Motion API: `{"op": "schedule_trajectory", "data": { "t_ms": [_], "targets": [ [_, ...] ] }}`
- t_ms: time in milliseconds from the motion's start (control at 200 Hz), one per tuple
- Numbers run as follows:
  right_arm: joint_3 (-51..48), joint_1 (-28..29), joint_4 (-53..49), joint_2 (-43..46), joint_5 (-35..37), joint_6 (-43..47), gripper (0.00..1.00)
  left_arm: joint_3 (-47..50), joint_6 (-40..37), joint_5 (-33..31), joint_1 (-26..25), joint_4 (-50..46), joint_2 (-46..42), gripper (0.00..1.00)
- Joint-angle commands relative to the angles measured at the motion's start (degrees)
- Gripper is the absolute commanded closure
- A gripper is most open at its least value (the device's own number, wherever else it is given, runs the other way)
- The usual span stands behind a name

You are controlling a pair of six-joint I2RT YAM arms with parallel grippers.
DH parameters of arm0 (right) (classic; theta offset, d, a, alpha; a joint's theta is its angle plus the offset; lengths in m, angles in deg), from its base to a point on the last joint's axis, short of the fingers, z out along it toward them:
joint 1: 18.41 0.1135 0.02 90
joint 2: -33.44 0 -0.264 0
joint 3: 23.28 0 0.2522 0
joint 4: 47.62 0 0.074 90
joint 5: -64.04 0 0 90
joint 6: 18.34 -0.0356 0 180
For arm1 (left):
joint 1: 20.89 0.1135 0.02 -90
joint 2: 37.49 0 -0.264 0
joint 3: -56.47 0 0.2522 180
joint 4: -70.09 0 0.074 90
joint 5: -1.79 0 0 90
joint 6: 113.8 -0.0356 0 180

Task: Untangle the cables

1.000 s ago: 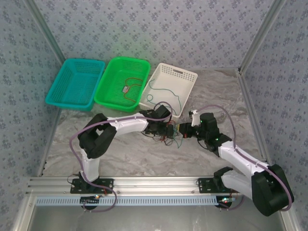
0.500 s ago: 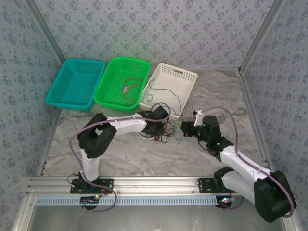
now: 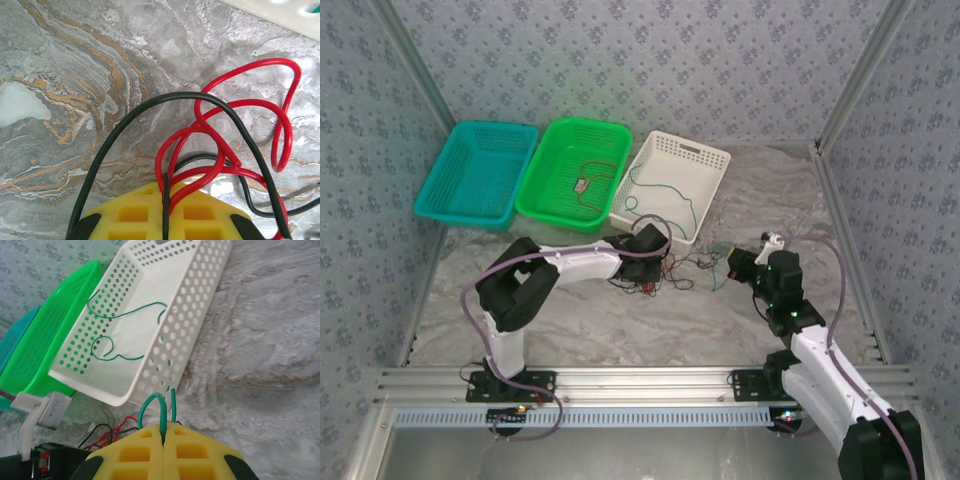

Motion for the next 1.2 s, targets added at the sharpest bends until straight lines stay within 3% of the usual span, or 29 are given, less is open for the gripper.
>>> {"op": "schedule_trajectory", "data": {
  "t_ms": [0,195,275,345,440,585,829,1054,1194],
  "targets": [
    [-0.6,-2.7,-4.6,3.1,1.6,-2.7,1.00,4.4,2.6,-0.2,0.1,-2.6,0.9,1.00],
    [-1.3,-10.2,-11.7,6.6,2.7,-6.5,1.00,10.4,7.3,-3.2,2.3,-0.2,-3.6,1.00],
    [-2.2,-13.4,-9.2,6.7,-4.7,-5.4,1.00,12.7,7.6,-2.4,3.4,2.3,-5.3,1.00],
    [-2.8,-14.4,-5.2,6.7,-12.7,-3.7,1.00,14.5,4.1,2.5,3.9,7.5,-6.6,1.00],
    [-1.7,-13.6,-4.9,6.4,-18.2,-1.4,1.00,15.1,-0.7,8.3,3.6,13.2,-8.6,1.00],
    [-0.7,-11.4,-4.5,5.6,-23.5,0.8,1.00,14.6,-7.5,10.7,1.7,17.6,-12.1,0.63],
    [-0.6,-4.4,0.1,4.0,-23.0,0.7,1.00,16.1,-17.2,15.2,-0.7,27.4,-18.7,0.35],
    [1.4,0.2,2.4,0.5,-22.1,1.3,1.00,13.6,-19.1,23.3,-0.8,32.6,-19.0,0.35],
    [1.6,2.3,6.6,-1.5,-20.9,-0.4,1.00,11.3,-20.2,23.6,-1.2,33.5,-17.6,0.40]
  ]
}}
